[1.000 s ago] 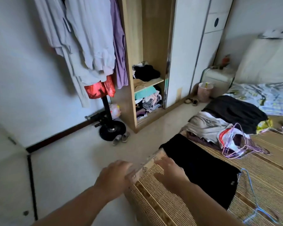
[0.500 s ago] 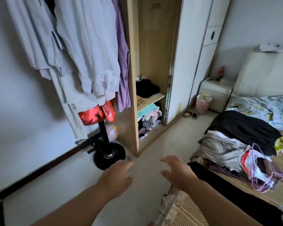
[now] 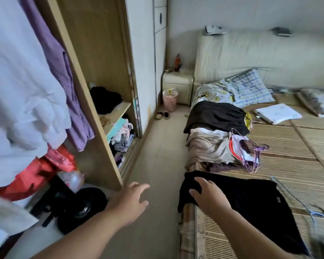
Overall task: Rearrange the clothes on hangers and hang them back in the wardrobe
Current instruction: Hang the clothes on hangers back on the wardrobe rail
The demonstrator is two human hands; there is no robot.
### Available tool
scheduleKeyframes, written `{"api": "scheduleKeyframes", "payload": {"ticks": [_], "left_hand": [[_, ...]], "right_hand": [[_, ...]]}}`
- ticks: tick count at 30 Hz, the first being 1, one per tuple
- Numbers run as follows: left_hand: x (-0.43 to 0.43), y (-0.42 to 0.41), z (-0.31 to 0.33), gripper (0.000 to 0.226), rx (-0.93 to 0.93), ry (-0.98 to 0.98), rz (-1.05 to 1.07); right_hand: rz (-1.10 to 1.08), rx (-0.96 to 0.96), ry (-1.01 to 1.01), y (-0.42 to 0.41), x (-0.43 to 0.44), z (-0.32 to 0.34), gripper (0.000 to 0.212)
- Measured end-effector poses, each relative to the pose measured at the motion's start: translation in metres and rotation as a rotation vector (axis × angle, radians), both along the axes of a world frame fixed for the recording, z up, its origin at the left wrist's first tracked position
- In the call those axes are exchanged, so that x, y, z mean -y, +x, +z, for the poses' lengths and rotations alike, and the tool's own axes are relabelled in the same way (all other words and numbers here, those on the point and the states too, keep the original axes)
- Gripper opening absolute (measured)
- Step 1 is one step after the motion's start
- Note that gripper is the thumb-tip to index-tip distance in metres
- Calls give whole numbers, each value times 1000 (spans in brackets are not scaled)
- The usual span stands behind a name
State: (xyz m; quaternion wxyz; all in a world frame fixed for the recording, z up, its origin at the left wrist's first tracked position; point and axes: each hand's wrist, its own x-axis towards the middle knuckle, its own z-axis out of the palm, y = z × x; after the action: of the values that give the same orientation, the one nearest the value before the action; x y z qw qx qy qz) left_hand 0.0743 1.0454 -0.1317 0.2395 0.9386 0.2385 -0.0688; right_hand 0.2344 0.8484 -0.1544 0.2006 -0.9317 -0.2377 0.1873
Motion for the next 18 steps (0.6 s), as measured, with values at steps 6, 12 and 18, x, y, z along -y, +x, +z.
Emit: {"api": "scheduleKeyframes", "payload": {"ticks": [6, 12, 18], "left_hand": [[-28, 127, -7, 46, 49, 41, -219], [-45, 257, 2, 47, 69, 15, -361], [-16, 363, -6, 51, 13, -16, -582]], "right_hand": [[-256, -53, 66, 73, -6, -24, 56], [-371, -54, 57, 167, -6, -6, 42], [-546, -17, 39, 230, 22, 11, 41]]}}
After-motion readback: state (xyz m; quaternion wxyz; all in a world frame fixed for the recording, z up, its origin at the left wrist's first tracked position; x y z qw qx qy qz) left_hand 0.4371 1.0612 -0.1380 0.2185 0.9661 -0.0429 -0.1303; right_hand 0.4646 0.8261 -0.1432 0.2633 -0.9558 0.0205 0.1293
